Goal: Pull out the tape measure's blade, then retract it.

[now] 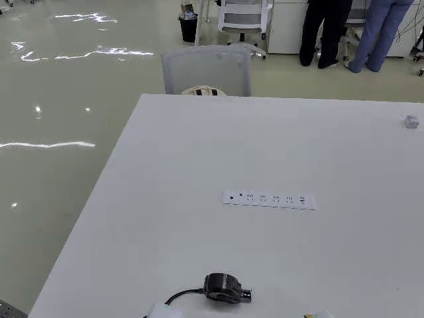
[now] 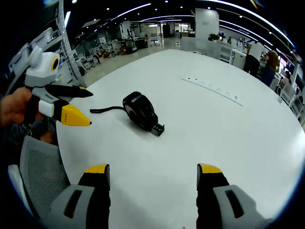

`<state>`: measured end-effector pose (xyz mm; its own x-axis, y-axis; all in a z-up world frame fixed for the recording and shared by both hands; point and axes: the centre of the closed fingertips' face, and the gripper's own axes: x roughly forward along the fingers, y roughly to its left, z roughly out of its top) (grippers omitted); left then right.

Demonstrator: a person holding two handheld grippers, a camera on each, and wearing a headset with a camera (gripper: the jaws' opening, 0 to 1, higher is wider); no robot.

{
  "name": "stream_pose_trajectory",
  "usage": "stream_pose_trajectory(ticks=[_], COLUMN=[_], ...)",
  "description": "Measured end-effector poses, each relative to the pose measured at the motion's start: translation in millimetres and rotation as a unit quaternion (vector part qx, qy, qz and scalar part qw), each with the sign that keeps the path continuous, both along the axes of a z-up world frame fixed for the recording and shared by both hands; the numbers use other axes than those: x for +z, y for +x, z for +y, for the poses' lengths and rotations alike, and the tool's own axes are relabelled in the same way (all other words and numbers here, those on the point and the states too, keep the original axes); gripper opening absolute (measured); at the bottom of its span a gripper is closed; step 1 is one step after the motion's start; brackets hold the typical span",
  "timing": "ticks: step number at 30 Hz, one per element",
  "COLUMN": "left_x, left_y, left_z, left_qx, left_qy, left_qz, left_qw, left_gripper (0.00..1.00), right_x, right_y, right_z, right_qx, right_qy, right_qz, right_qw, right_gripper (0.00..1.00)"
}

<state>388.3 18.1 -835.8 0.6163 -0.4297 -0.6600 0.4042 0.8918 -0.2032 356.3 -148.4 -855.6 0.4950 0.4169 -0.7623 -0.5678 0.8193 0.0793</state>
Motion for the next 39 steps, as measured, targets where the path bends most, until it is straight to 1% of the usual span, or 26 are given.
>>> stream_pose_trajectory(ticks=[1, 4, 5, 7, 9, 10, 11, 13, 15, 18, 20, 22, 23, 24, 26, 28, 29, 30, 31, 32, 33, 34, 35, 37, 38, 39], left_x=[0.8, -0.4, -1.1, -3.2, -2.2, -2.7, -3.9, -4.9, -7.7, -8.6, -11.5, -11.2, -13.8, -14.4, -11.9, -13.0, -12.7, -13.1, -12.1, -12.6, -12.7, -12.3, -11.9, -13.5, -13.9, -14.1], left_y=[2.7, 8.4, 10.7, 13.2, 18.0, 19.5, 21.6, 25.5, 27.3, 29.8, 31.6, 34.7, 36.5, 38.0, 42.1, 44.8, 47.1, 47.2, 49.4, 49.7, 49.8, 50.3, 51.9, 50.9, 52.2, 52.9], left_z=[-0.6, -2.3, -2.6, -3.9, -8.2, -8.5, -8.6, -10.0, -11.0, -13.7, -14.6, -17.7, -17.1, -17.8, -20.7, -20.5, -19.7, -19.5, -20.7, -20.9, -21.5, -22.1, -22.8, -24.2, -24.7, -26.0], left_qx=[-0.005, -0.016, -0.023, -0.032, -0.051, -0.055, -0.063, -0.072, -0.085, -0.096, -0.108, -0.124, -0.133, -0.142, -0.153, -0.163, -0.170, -0.177, -0.182, -0.187, -0.198, -0.202, -0.212, -0.229, -0.231, -0.246], left_qy=[0.002, 0.002, 0.006, 0.009, 0.004, 0.006, 0.013, 0.012, 0.019, 0.018, 0.027, 0.029, 0.038, 0.041, 0.037, 0.045, 0.052, 0.057, 0.056, 0.056, 0.058, 0.059, 0.062, 0.067, 0.070, 0.081], left_qz=[-0.004, -0.008, -0.011, -0.011, -0.022, -0.024, -0.027, -0.030, -0.029, -0.031, -0.030, -0.037, -0.037, -0.040, -0.049, -0.051, -0.058, -0.058, -0.066, -0.065, -0.066, -0.069, -0.076, -0.076, -0.080, -0.088], left_qw=[1.0000, 0.9998, 0.9997, 0.9994, 0.9984, 0.9982, 0.9976, 0.9969, 0.9958, 0.9948, 0.9933, 0.9912, 0.9897, 0.9882, 0.9864, 0.9844, 0.9824, 0.9809, 0.9794, 0.9787, 0.9763, 0.9751, 0.9724, 0.9682, 0.9671, 0.9618], left_gripper=[0.96, 0.96, 0.96, 0.96, 0.96, 0.96, 0.96, 0.96, 0.96, 0.96, 0.96, 0.96, 0.96, 0.95, 0.95, 0.95, 0.95, 0.94, 0.94, 0.94, 0.93, 0.93, 0.93, 0.90, 0.90, 0.90], right_x=[0.0, -2.5, -4.0, -6.6, -8.1, -8.2, -9.0, -11.9, -15.3, -18.3, -21.9, -25.0, -27.4, -28.6, -31.2, -33.0, -33.0, -33.1, -33.2, -33.1, -32.5, -33.3, -34.8, -36.4, -37.2, -38.6], right_y=[2.3, 8.1, 10.4, 13.1, 16.1, 17.5, 19.1, 24.2, 25.2, 28.3, 29.8, 31.8, 32.7, 33.7, 36.8, 39.8, 41.8, 43.2, 45.4, 46.9, 49.1, 49.8, 51.9, 53.0, 53.4, 54.2], right_z=[0.8, 1.3, 1.2, 1.5, 2.5, 2.7, 3.4, 2.3, 5.3, 8.1, 11.5, 15.0, 16.7, 18.0, 19.7, 19.6, 21.0, 21.9, 23.2, 23.4, 24.4, 25.3, 25.9, 27.1, 27.8, 28.3], right_qx=[0.004, 0.017, 0.021, 0.028, 0.040, 0.044, 0.053, 0.073, 0.079, 0.087, 0.096, 0.107, 0.115, 0.122, 0.135, 0.149, 0.157, 0.160, 0.168, 0.173, 0.180, 0.185, 0.187, 0.197, 0.200, 0.206], right_qy=[-0.002, -0.006, -0.010, -0.013, -0.015, -0.018, -0.021, -0.039, -0.037, -0.038, -0.037, -0.039, -0.041, -0.042, -0.048, -0.060, -0.063, -0.063, -0.064, -0.067, -0.069, -0.068, -0.067, -0.068, -0.068, -0.071], right_qz=[-0.001, -0.005, -0.006, -0.006, -0.009, -0.011, -0.014, -0.027, -0.022, -0.022, -0.019, -0.019, -0.018, -0.019, -0.021, -0.026, -0.029, -0.030, -0.033, -0.035, -0.039, -0.040, -0.038, -0.036, -0.035, -0.035], right_qw=[1.0000, 0.9998, 0.9997, 0.9995, 0.9990, 0.9988, 0.9983, 0.9962, 0.9960, 0.9952, 0.9945, 0.9933, 0.9923, 0.9915, 0.9895, 0.9867, 0.9851, 0.9846, 0.9831, 0.9821, 0.9805, 0.9795, 0.9794, 0.9774, 0.9767, 0.9754], right_gripper=[0.76, 0.75, 0.75, 0.75, 0.74, 0.73, 0.72, 0.68, 0.67, 0.68, 0.69, 0.69, 0.68, 0.68, 0.66, 0.63, 0.62, 0.61, 0.61, 0.60, 0.59, 0.58, 0.58, 0.58, 0.58, 0.58])
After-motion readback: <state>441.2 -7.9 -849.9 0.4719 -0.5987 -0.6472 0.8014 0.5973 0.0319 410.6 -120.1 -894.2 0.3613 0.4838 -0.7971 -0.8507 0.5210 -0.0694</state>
